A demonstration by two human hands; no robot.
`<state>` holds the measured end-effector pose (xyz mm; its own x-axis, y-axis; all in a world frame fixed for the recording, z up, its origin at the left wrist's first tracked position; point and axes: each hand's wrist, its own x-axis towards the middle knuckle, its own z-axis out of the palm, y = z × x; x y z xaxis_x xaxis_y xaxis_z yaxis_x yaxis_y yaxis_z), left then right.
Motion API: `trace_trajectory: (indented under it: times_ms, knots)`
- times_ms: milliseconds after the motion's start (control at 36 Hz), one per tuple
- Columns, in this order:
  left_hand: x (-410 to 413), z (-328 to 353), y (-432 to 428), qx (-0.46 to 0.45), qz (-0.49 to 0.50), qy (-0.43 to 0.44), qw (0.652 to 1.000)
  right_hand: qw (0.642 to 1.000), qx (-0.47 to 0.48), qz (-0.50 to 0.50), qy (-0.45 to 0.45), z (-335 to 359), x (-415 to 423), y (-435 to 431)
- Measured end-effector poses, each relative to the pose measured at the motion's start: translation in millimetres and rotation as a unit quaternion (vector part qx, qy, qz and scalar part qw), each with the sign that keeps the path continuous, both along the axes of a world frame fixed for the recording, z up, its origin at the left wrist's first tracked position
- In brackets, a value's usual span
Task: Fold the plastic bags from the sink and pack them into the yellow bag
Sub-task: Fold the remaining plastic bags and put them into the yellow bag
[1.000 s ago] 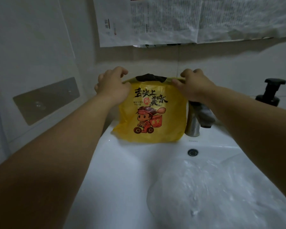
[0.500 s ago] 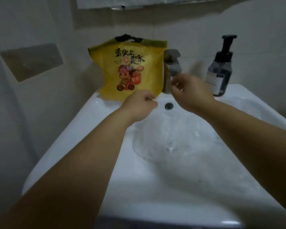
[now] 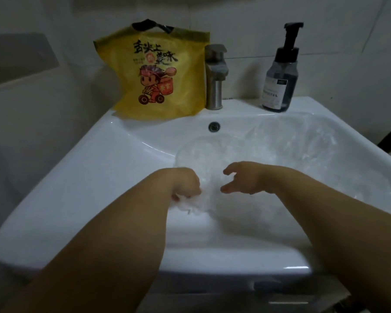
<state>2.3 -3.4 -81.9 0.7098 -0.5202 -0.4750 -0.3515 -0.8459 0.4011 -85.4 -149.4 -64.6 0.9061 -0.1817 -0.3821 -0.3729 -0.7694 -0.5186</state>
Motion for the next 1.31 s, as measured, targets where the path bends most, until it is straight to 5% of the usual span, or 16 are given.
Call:
trace_trajectory:
  times_ms: [56,139,278,389,528,639,833,972,1139,1306]
  knots:
    - [5.7,8.9,-3.8,-0.153,0.068,0.012,0.986,0.999,0.029,-0.005,-0.031,-2.4,4.0,-2.9]
    - [13.7,29.3,-1.2,-0.363,0.137,0.049,0.92,0.989,0.126,-0.026,-0.078,0.8,10.6,-2.7]
    - [12.2,47.3,0.9,-0.515,0.194,0.094,0.83,0.913,0.334,-0.126,-0.2,17.2,16.2,-2.8]
    - [7.2,46.3,1.5,-0.482,0.147,0.106,0.857,0.845,0.494,-0.112,-0.172,27.9,12.2,-4.5]
    - [5.8,42.7,0.0,-0.439,0.114,0.145,0.879,0.814,0.568,-0.01,-0.125,36.7,4.6,-6.9]
    - [3.5,39.3,-1.3,-0.451,0.078,0.107,0.883,0.834,0.529,0.025,-0.154,36.6,6.9,-7.2]
    - [17.6,29.2,-1.1,-0.455,0.15,-0.072,0.875,0.829,0.512,-0.059,-0.218,41.6,10.0,-12.7]
    - [12.0,31.6,-4.6,-0.468,0.144,-0.137,0.861,0.875,0.446,-0.061,-0.176,35.0,10.5,-4.8]
    - [8.3,34.8,-2.7,-0.451,0.137,-0.231,0.851,0.831,0.433,-0.171,-0.305,43.3,11.7,-9.9]
    - [0.4,34.0,-1.0,-0.418,0.09,-0.212,0.879,0.789,0.501,-0.149,-0.323,49.0,8.9,-7.1]
